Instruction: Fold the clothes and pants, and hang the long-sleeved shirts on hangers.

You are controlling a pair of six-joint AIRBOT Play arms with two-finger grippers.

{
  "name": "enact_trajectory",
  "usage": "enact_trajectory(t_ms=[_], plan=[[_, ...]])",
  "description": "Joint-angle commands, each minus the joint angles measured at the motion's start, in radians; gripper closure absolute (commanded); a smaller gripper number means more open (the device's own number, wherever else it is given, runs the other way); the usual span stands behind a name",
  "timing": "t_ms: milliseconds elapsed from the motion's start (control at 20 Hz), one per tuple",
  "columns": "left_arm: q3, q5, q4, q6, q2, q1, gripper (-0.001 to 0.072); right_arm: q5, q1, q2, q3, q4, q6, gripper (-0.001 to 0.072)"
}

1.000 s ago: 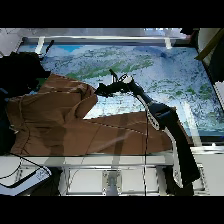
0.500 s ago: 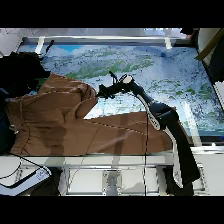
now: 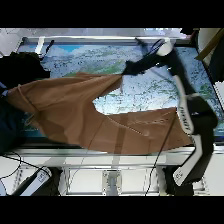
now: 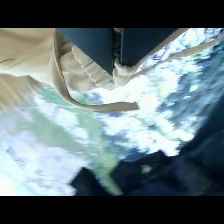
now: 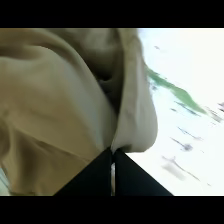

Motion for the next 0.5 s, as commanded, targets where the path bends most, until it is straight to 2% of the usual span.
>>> enact_trajectory(t_ms=[0,100,150,250,350,450], plan=[[0.0,-0.014,-0.019,-0.001,0.043,-0.046,0.0685,0.232,-0.016,0.238,-0.081,-0.214,0.001,0.0692],[0.0,-0.048,-0.016,-0.001,0.043,-0.043,0.0685,0.319,0.021,0.313,-0.249,-0.21,0.021,0.0689],[0.0,-0.064,-0.011,0.0,0.046,-0.039,0.0685,0.317,0.045,0.336,-0.359,-0.21,0.026,0.0639],[0.001,-0.067,0.0,-0.001,0.059,-0.027,0.0685,0.259,0.099,0.351,-0.599,-0.167,0.024,0.0292],[0.001,-0.054,0.037,0.0,0.087,-0.001,0.0685,0.19,0.15,0.351,-0.796,-0.069,-0.022,0.0265],[0.001,-0.035,0.056,0.0,0.116,0.036,0.0685,0.182,0.163,0.354,-0.861,-0.08,-0.042,0.0267]])
